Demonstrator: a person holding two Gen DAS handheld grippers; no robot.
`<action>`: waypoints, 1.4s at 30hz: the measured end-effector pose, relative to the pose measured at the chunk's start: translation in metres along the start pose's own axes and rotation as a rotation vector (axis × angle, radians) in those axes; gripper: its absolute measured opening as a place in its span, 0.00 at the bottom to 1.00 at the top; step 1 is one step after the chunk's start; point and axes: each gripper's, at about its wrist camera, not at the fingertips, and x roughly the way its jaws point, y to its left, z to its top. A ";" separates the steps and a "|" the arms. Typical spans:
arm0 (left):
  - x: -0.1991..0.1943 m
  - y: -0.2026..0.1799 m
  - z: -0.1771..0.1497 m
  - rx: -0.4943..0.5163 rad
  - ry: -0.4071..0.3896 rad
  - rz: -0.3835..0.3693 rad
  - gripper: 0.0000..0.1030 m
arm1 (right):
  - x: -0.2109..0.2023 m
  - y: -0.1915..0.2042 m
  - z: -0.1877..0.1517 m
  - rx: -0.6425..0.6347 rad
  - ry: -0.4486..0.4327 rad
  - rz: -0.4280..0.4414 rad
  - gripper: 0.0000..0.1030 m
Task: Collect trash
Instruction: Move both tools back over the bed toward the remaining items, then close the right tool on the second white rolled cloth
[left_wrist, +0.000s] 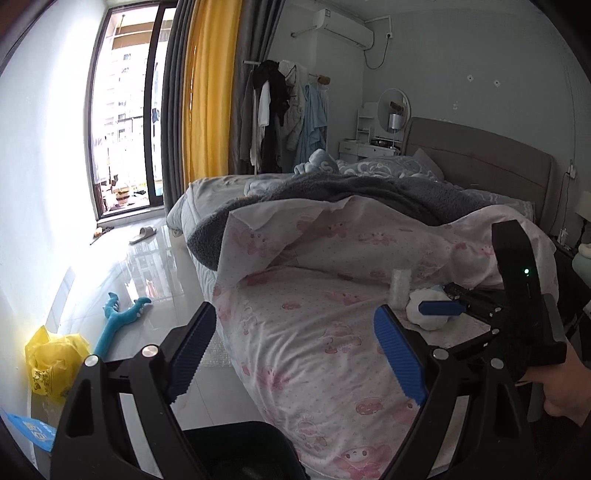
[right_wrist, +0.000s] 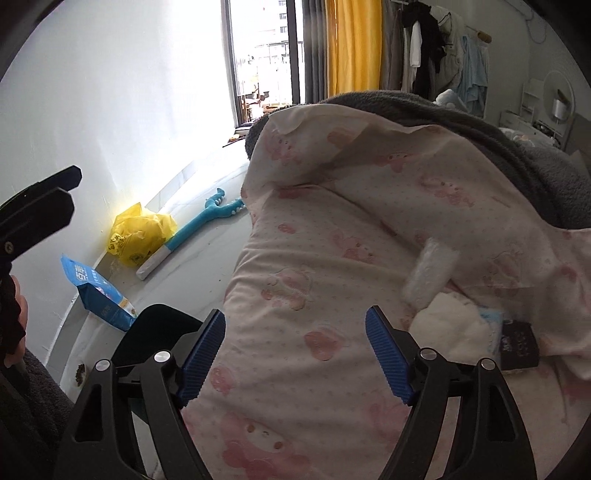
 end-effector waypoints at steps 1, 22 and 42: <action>0.003 0.000 0.001 -0.016 0.000 -0.019 0.87 | -0.001 -0.004 0.001 -0.019 -0.003 -0.019 0.80; 0.091 -0.023 0.026 -0.096 0.083 -0.109 0.89 | 0.022 -0.065 -0.015 -0.201 0.083 -0.199 0.80; 0.152 -0.070 0.028 -0.074 0.146 -0.180 0.84 | 0.028 -0.099 -0.029 -0.165 0.099 -0.182 0.50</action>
